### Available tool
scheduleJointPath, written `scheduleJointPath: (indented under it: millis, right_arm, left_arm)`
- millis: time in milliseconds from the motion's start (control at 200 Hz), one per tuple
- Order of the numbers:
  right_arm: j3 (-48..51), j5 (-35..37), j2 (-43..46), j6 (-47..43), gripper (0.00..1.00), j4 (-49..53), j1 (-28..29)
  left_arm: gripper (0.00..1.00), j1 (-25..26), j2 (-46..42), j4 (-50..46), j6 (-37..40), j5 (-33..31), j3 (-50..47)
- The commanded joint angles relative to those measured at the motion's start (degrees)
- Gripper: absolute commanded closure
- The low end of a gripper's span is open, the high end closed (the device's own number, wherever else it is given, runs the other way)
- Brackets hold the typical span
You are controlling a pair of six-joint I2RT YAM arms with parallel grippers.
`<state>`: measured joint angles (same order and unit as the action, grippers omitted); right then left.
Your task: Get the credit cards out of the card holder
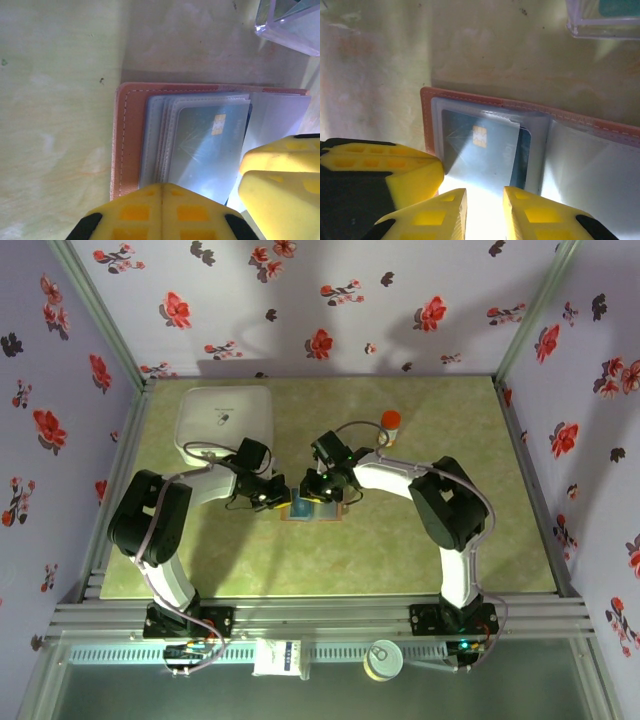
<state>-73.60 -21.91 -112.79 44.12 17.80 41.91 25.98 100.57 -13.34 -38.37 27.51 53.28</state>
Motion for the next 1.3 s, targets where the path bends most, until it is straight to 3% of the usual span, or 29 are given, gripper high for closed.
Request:
scheduleJointPath:
  millis: [0,1295]
  right_arm:
    - [-1.01,-0.16,-1.28,-0.17,0.74,0.73,0.30]
    - [0.74,6.90,3.12,-2.79,0.73,6.37,0.54]
  left_arm:
    - [0.97,-0.40,0.98,-0.55,1.30,-0.69,-1.33]
    - [0.98,-0.58,-1.76,-0.72,0.23,0.03,-2.99]
